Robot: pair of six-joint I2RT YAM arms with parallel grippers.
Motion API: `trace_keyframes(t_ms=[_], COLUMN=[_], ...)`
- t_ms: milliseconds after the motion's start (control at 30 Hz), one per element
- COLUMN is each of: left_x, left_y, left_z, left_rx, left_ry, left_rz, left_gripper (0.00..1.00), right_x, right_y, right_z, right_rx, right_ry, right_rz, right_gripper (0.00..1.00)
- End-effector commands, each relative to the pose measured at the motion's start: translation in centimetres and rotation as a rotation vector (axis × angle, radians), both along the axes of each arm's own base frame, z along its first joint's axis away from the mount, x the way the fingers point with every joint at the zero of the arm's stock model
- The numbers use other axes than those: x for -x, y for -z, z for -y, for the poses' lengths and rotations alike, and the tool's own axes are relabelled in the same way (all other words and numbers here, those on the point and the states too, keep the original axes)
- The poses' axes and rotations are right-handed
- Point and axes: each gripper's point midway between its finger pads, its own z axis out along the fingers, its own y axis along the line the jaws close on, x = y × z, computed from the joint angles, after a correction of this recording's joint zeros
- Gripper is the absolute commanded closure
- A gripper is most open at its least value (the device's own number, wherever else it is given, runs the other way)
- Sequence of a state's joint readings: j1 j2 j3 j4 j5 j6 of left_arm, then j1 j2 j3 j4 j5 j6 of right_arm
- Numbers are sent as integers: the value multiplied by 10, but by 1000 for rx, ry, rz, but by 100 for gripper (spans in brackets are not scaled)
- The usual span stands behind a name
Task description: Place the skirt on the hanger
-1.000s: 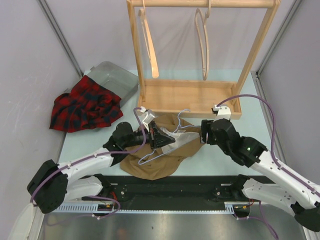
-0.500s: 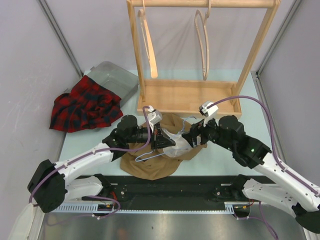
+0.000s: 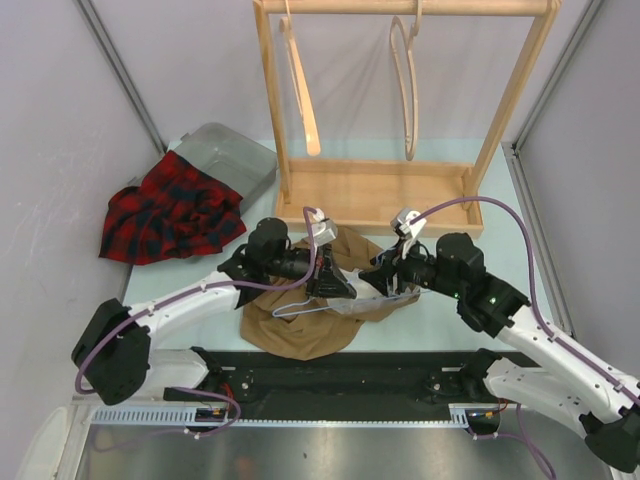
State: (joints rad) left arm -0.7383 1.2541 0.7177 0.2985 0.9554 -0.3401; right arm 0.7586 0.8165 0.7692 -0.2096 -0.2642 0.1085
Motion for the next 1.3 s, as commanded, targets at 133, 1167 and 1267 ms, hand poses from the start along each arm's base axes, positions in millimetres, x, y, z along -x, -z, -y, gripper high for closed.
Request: trace_keyframes(t_ms=[133,1167,1267], left_x=[-23,-140,-130], left_y=[-37,-54,-44], left_z=[2,-44,-66], left_rx=[104,-133,-192], left_ry=[78,-597,-674], left_rz=[49,168,154], left_gripper=[100,30,28], right_x=[-7,-57,-58], right_y=[-2,21,17], right_z=[-3,14,19], right_rx=[-100,-104,-126], right_ry=[-87,130,167], right_rz=[-8,-28,-17], right_gripper=[61,100,100])
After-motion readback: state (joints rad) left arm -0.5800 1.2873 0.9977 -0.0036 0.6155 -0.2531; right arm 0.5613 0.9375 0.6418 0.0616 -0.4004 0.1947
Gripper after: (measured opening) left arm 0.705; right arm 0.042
